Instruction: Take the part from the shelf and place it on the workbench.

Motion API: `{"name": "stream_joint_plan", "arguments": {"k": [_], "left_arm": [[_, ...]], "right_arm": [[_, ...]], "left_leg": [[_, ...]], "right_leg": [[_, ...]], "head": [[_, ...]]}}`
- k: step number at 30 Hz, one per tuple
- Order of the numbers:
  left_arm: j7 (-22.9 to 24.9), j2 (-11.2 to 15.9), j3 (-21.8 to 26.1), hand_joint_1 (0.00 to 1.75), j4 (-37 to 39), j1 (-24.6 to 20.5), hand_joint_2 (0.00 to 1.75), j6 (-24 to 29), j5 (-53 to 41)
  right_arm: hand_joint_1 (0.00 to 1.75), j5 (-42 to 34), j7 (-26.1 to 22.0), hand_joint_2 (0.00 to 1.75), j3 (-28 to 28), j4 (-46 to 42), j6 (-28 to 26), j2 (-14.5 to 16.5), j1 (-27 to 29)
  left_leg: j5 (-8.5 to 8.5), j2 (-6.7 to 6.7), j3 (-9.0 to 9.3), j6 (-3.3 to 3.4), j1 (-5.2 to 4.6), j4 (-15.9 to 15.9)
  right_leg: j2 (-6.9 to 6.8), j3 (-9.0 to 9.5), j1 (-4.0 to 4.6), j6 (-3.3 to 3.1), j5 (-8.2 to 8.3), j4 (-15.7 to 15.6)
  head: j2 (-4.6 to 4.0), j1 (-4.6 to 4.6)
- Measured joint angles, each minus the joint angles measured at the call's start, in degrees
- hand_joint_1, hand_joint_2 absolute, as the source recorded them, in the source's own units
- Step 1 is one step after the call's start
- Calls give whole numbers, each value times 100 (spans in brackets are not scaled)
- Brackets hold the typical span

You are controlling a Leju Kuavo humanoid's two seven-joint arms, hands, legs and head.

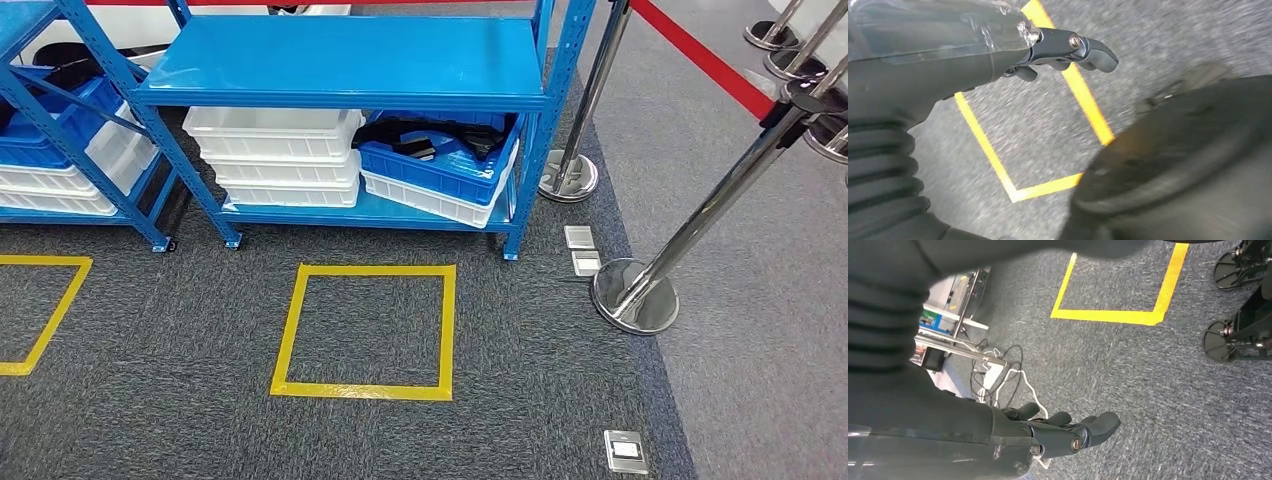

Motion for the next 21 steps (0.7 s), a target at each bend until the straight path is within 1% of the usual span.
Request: {"name": "stream_joint_plan", "arguments": {"k": [10, 21], "left_arm": [[6, 3, 361, 0, 0, 119, 0, -4, -12], [5, 3, 499, 0, 0, 144, 0, -4, -13]], "right_arm": [[0, 0, 0, 0, 4, -52, 1, -3, 5], [0, 0, 0, 0, 4, -73, 1, -3, 9]], "left_leg": [[0, 0, 0, 1, 0, 0], [0, 0, 0, 1, 0, 0]], "right_leg": [[0, 0, 0, 1, -1, -1], [0, 0, 0, 1, -1, -1]], "head": [[0, 0], [0, 0]]}}
